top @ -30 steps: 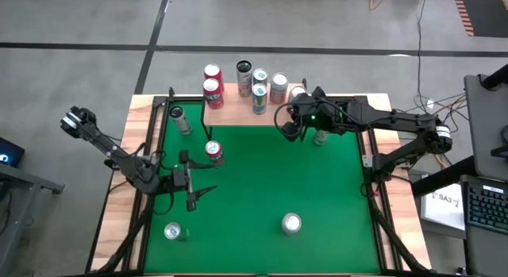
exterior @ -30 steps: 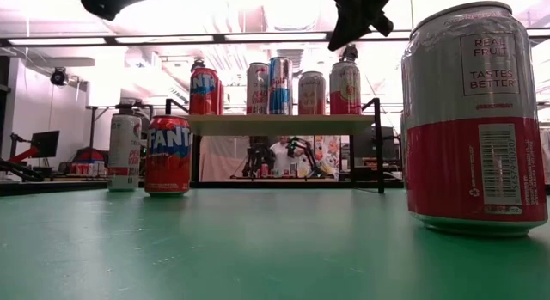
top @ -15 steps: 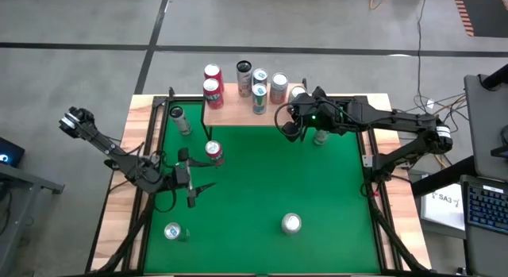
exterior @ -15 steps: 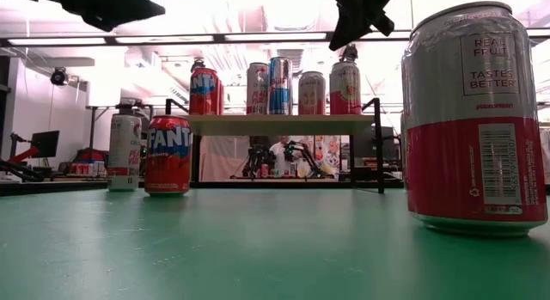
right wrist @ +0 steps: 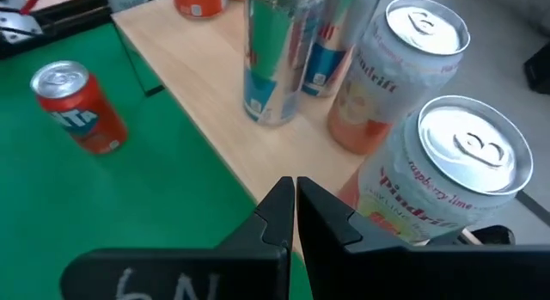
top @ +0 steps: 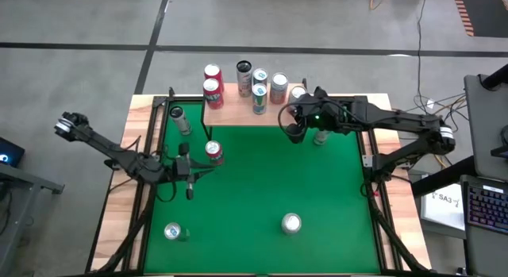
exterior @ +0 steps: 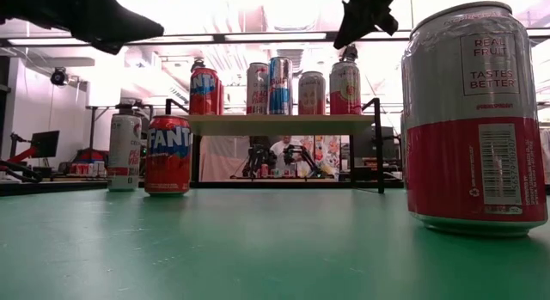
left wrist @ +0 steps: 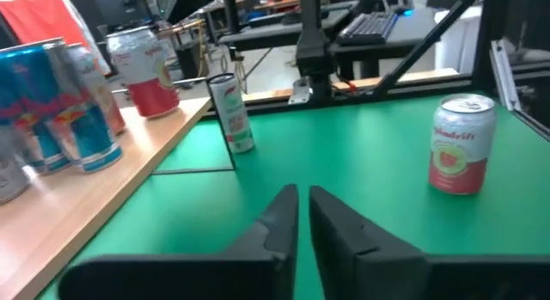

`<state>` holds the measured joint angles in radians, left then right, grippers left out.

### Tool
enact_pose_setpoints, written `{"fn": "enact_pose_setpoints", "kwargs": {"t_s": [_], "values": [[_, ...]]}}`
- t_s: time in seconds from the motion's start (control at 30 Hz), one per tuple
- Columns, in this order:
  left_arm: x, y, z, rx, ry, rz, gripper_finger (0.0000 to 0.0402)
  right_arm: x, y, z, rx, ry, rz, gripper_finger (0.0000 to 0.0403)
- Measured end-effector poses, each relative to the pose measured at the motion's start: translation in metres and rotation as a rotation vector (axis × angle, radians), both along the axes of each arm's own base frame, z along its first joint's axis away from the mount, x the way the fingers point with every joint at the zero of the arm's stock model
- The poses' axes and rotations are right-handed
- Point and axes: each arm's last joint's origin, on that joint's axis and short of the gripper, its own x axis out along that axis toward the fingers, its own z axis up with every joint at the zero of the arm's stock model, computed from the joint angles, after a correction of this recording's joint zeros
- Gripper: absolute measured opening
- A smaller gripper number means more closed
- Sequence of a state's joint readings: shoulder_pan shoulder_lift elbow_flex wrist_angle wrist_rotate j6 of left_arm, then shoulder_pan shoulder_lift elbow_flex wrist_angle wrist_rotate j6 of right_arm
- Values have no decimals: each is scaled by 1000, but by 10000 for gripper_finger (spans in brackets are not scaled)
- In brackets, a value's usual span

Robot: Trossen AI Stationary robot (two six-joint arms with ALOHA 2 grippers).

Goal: Place canned beverage on shelf
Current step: Put the top white and pink soda can on the shelf

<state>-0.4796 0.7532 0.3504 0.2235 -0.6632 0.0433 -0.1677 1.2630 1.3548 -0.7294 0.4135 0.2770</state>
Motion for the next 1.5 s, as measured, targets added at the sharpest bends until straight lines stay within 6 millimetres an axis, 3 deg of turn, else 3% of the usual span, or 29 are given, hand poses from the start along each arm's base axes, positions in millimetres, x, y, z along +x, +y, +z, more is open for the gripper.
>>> {"fn": "enact_pose_setpoints", "kwargs": {"t_s": [0.33,0.73,1.1,1.5], "values": [[-19,12,-5,-49,-92,13,5,-2,-10,0,-9,9,-25,9],[-21,13,-4,62,-83,1,0,-5,-38,-6,-24,67,-42,9],[-28,16,-1,119,-82,-4,0,-13,-34,-6,93,91,-3,9],[-29,17,0,144,-80,-3,0,-15,-54,-10,83,108,-89,9]]}}
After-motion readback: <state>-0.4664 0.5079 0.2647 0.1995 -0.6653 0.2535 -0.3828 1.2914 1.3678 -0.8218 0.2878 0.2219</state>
